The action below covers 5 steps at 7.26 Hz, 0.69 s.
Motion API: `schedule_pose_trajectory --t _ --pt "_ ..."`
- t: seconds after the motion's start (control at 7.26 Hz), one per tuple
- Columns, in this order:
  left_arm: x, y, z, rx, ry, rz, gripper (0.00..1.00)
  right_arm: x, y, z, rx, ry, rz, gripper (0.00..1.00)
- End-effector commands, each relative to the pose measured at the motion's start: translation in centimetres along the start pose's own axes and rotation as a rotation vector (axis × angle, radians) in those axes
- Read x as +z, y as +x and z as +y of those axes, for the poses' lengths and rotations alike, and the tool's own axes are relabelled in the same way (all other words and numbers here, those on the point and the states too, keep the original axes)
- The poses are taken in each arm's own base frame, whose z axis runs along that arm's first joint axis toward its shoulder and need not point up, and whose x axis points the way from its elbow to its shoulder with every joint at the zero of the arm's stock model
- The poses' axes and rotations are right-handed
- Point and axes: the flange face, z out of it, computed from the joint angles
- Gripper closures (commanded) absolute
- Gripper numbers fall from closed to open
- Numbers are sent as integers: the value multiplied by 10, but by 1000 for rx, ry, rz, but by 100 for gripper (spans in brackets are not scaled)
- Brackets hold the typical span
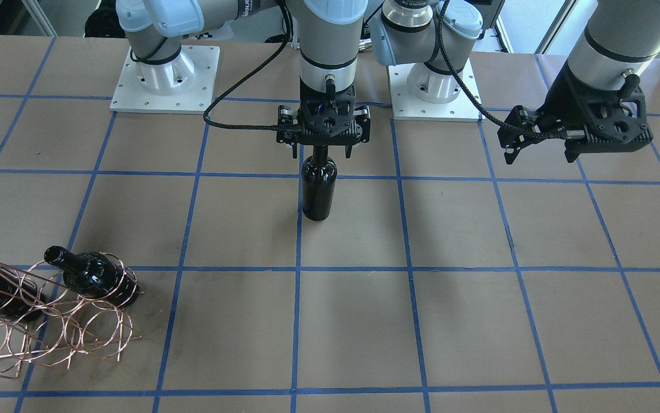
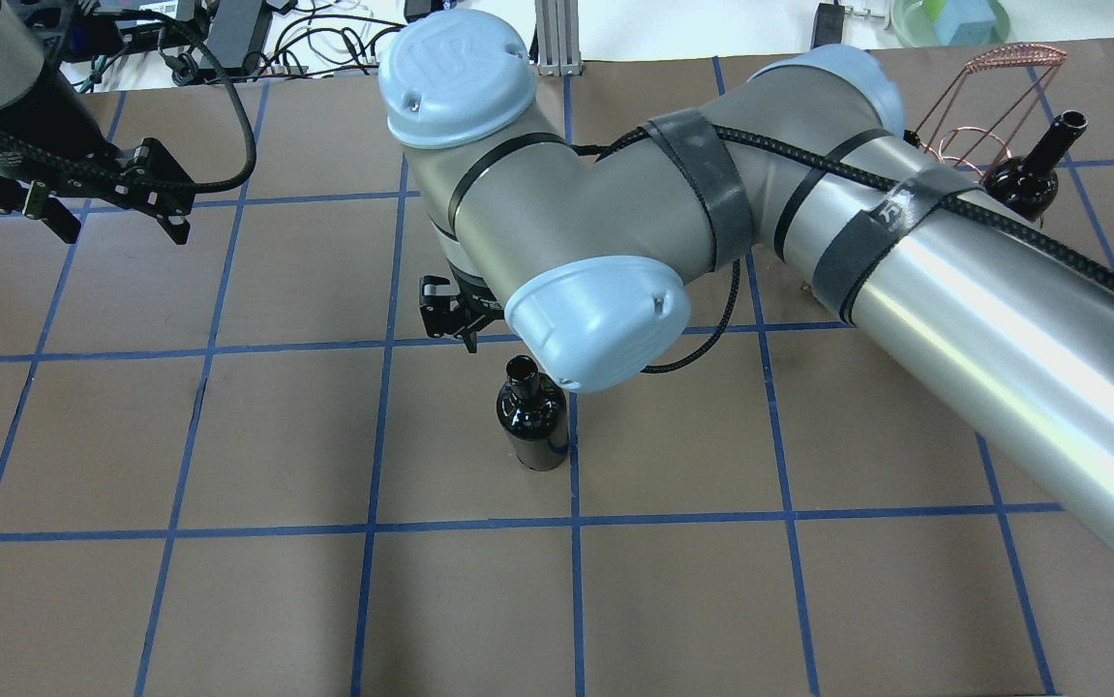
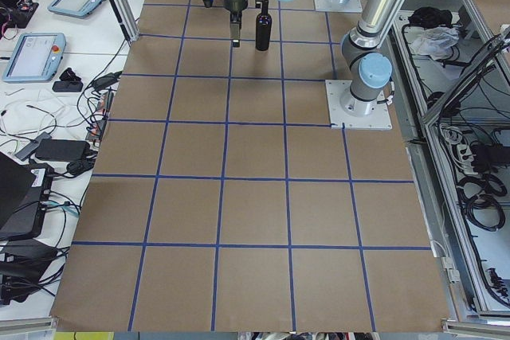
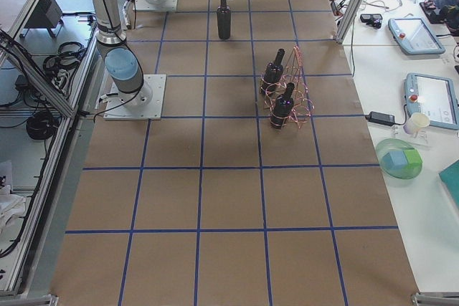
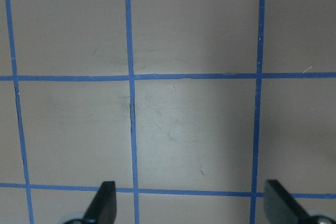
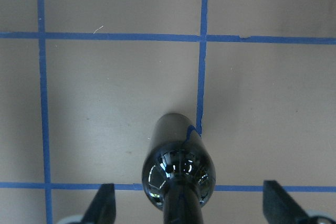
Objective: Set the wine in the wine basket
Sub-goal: 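Lower the right gripper around the bottle neck and close it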
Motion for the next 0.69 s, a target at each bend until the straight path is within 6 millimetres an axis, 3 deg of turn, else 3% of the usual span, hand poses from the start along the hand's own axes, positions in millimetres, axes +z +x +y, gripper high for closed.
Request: schedule_pose_trajectory --t 0.0,0.28,0.41,0.55 --pt "6 2 4 3 -19 5 0 11 1 2 -3 -18 10 0" --pt "5 4 6 8 -17 5 0 13 1 4 14 -26 4 5" --pt "6 3 6 8 -17 5 0 14 1 4 14 -30 2 18" --pt "6 3 6 8 -19 7 0 21 -1 2 14 -40 6 19"
